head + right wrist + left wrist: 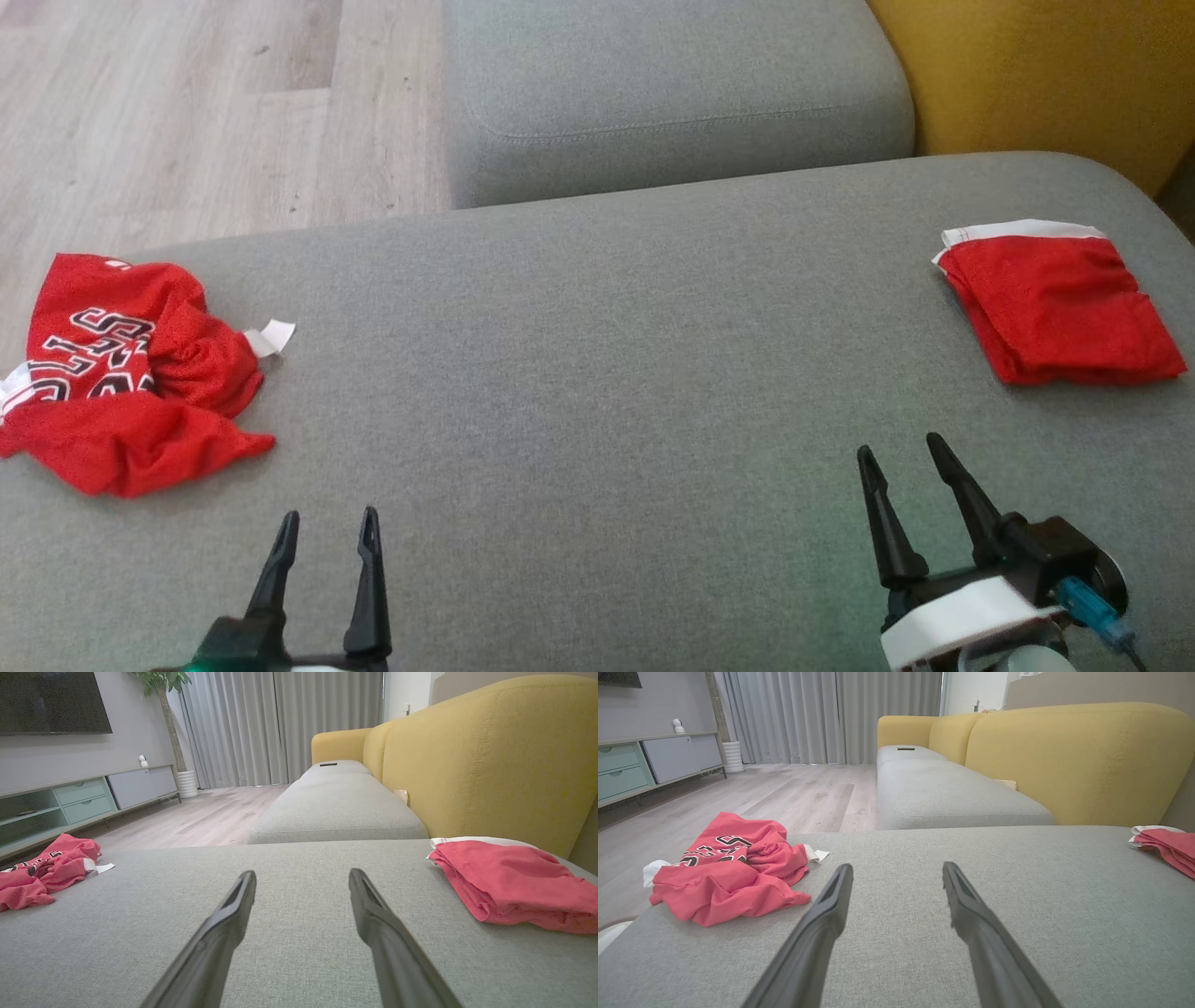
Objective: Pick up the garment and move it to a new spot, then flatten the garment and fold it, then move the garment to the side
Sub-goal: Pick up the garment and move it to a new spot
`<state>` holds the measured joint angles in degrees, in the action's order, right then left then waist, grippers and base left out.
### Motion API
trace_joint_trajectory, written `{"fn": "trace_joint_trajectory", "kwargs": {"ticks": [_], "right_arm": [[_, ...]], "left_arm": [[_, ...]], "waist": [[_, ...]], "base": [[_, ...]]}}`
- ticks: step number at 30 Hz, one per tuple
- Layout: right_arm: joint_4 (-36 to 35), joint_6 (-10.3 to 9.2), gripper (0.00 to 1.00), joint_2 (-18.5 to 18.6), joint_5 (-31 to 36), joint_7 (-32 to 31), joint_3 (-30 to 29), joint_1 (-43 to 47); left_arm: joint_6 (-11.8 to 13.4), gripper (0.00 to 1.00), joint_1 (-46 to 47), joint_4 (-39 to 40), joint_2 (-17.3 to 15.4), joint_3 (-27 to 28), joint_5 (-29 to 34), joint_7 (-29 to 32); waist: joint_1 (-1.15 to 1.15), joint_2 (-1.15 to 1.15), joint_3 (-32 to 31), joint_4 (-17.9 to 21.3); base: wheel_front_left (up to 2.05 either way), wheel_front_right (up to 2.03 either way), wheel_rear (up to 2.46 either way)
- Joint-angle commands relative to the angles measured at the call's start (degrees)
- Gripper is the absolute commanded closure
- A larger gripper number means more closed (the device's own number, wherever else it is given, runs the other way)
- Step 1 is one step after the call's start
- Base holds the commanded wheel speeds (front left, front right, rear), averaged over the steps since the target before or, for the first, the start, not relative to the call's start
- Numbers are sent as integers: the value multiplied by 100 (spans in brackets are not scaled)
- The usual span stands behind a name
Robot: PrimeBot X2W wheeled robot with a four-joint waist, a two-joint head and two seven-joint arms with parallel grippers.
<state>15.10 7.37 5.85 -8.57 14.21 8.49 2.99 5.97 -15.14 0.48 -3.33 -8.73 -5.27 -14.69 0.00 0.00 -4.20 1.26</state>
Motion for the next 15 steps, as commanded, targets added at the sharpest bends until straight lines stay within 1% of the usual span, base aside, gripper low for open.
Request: {"fn": "trace_joint_trajectory", "kwargs": {"ticks": [1, 15], "right_arm": [[-182, 12, 0, 32, -34, 79, 121, -104], [-147, 12, 0, 43, -18, 79, 117, -15]], "left_arm": [[-17, 0, 179, 156, 44, 153, -31, -31], [-6, 0, 137, 82, 45, 43, -49, -31]], "waist": [[0, 0, -16, -10], [0, 0, -95, -67]], "base": [[0, 0, 0], [0, 0, 0]]}}
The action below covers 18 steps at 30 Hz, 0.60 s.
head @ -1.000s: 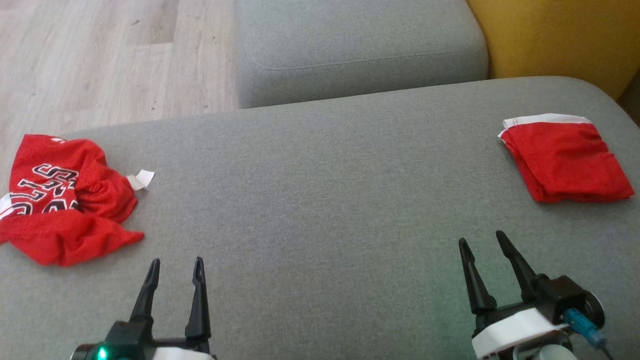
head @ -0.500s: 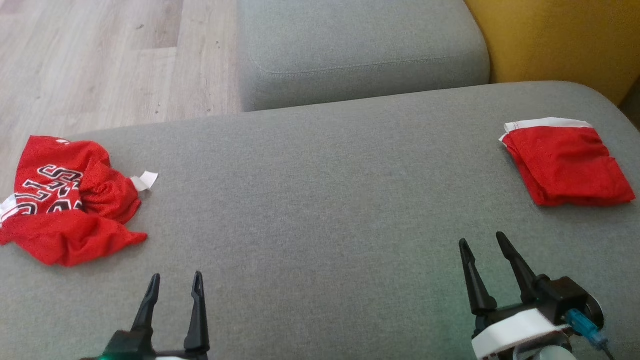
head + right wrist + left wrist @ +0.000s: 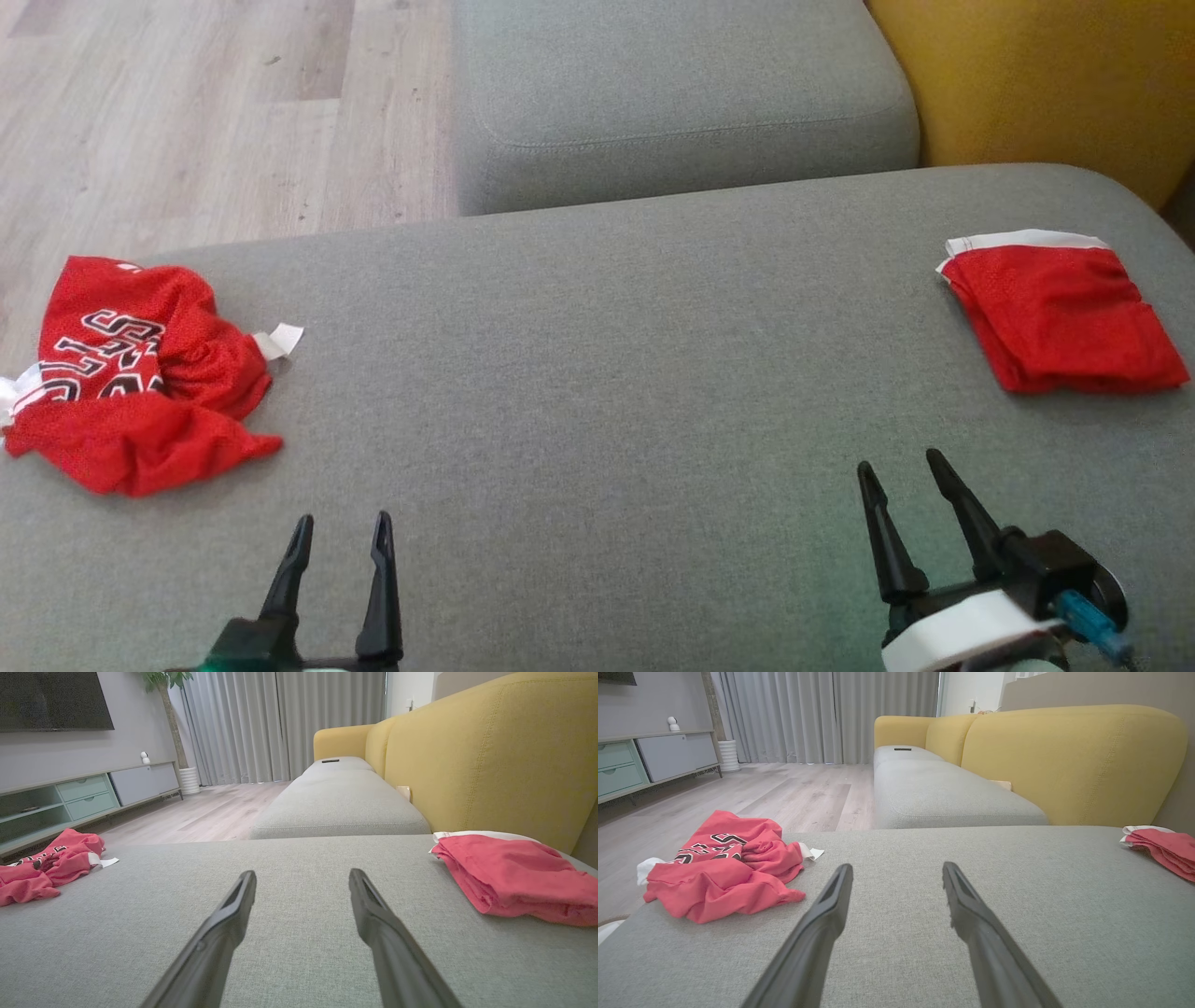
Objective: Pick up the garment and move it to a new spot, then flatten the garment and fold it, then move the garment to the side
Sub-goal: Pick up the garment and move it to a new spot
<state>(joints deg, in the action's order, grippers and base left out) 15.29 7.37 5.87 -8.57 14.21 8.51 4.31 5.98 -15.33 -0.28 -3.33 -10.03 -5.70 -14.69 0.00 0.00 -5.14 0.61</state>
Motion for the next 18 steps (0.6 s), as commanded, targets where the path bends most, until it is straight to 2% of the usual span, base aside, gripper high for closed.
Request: {"fn": "trace_joint_trajectory", "kwargs": {"ticks": [1, 10, 18], "right_arm": [[-163, 12, 0, 39, -17, 79, 116, -141], [-145, 12, 0, 27, -31, 79, 102, -54], [-100, 12, 0, -35, -62, 79, 98, 68]], "left_arm": [[-7, 0, 154, 156, 45, 171, 0, -31], [-16, 0, 163, 114, 45, 172, 61, -31], [-6, 0, 128, 114, 45, 222, 116, -31]], "waist": [[0, 0, -4, -6], [0, 0, -15, -158], [0, 0, -64, -782]], "base": [[0, 0, 0], [0, 0, 0], [0, 0, 0]]}}
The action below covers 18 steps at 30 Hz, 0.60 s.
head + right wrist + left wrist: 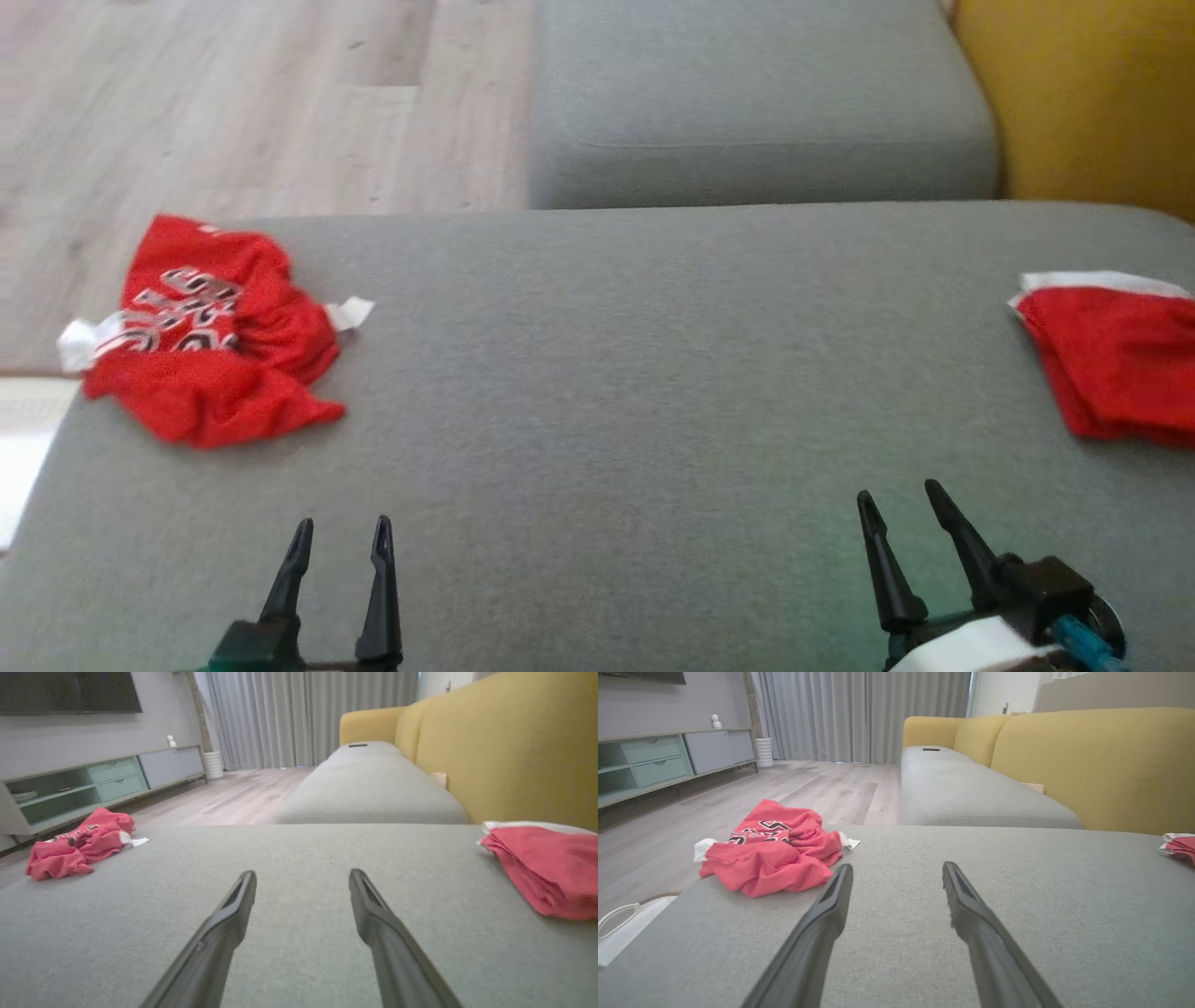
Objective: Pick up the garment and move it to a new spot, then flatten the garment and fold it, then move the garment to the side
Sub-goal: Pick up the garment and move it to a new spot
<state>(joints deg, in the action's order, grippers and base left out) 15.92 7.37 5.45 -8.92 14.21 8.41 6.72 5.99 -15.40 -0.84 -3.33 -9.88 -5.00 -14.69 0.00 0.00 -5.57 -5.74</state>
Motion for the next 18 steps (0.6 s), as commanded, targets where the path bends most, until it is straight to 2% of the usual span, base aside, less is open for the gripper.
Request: {"fn": "trace_joint_trajectory", "kwargs": {"ticks": [1, 11, 18], "right_arm": [[-163, 12, 0, -7, -43, 79, 99, -162], [-172, 12, 0, -154, -124, 79, 90, -149], [-182, 12, 0, -160, -82, 79, 98, -201]], "left_arm": [[-12, 0, 123, 175, 45, 213, 64, -31], [-65, 0, -53, 306, 37, 506, 198, -31], [-38, 0, 113, 744, -91, 1041, 168, -31]], "waist": [[0, 0, -20, -269], [0, 0, -6, -1371], [0, 0, 201, -1806]], "base": [[0, 0, 0], [0, 0, 0], [0, 0, 0]]}}
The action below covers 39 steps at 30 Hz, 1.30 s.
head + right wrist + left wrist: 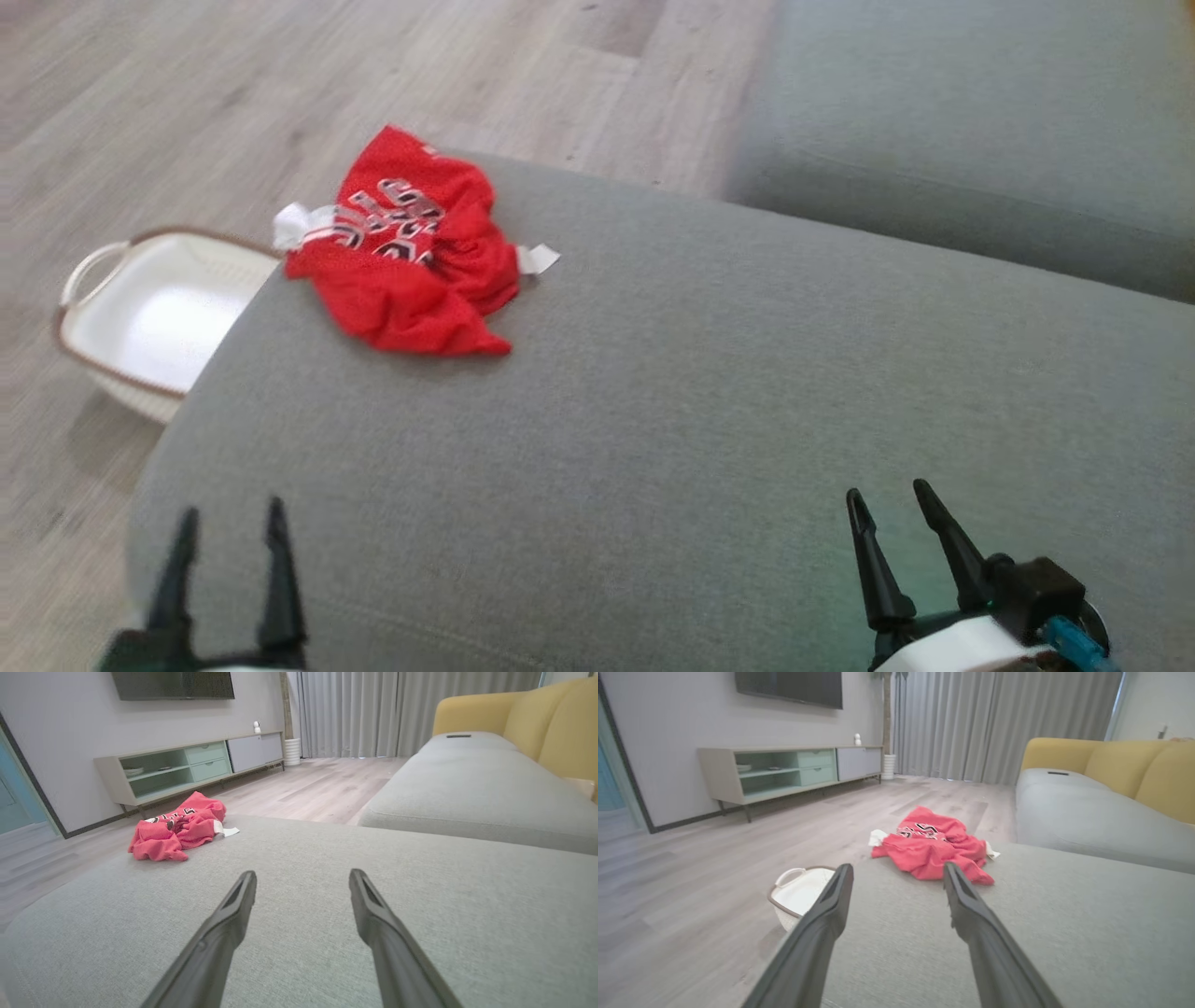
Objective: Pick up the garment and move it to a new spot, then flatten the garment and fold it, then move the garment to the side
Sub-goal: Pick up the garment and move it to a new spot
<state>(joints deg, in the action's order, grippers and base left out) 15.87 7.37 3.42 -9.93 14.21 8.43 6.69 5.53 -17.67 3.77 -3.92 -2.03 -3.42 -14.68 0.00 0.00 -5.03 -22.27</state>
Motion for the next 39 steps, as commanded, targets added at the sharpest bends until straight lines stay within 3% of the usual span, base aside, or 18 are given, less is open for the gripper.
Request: {"fn": "trace_joint_trajectory", "kwargs": {"ticks": [1, 4, 7, 11, 15, 18, 19, 22, 28, 33, 39], "right_arm": [[-185, 12, 0, 72, 34, 79, 92, -213], [-260, 12, 0, 255, 97, 79, 62, -340], [-293, 12, 0, 563, 165, 79, 161, -565], [-367, 12, 0, 1081, 197, 79, 204, -963], [-458, 12, 0, 1591, 183, 79, 220, -1329], [-551, 12, 0, 1882, 160, 79, 163, -1542], [-551, 12, 0, 1882, 160, 79, 163, -1542], [-670, 12, 0, 2079, 152, 79, 85, -1672], [-956, 12, 0, 2334, 167, 79, -17, -1667], [-1165, 12, 0, 2437, 143, 79, -222, -1556], [-1396, 12, 0, 2520, 182, 79, -436, -1373]], "left_arm": [[-12, 0, 449, 372, -70, 349, -18, -32], [-81, 0, 979, 654, -73, 592, -298, -32], [-291, 0, 1915, 583, -406, 867, -460, -32], [-572, 0, 3460, -166, -897, 970, -631, 52], [-907, 0, 5001, -1214, -1118, 815, -936, 400], [-955, 0, 5994, -2320, -1198, 857, -1160, 648], [-955, 0, 5994, -2320, -1198, 857, -1160, 648], [-949, 0, 6824, -3590, -1333, 866, -1237, 936], [-696, 0, 7701, -5633, -1590, 912, -1264, 1507], [-677, 0, 7932, -6648, -1773, 988, -1359, 1577], [-828, 0, 8070, -7351, -1651, 1013, -1515, 1511]], "waist": [[0, 0, 215, -176], [0, 0, 634, -209], [0, 0, 1079, -170], [0, 0, 1697, -55], [0, 0, 2238, 21], [0, 0, 2555, 82], [0, 0, 2555, 82], [0, 0, 2824, 160], [0, 0, 3293, 416], [0, 0, 3608, 662], [0, 0, 3913, 770]], "base": [[0, 0, 0], [0, 0, 0], [0, 0, 0], [0, 0, 0], [0, 0, 0], [0, 0, 0], [0, 0, 0], [0, 0, 0], [0, 0, 0], [0, 0, 0], [0, 0, 0]]}}
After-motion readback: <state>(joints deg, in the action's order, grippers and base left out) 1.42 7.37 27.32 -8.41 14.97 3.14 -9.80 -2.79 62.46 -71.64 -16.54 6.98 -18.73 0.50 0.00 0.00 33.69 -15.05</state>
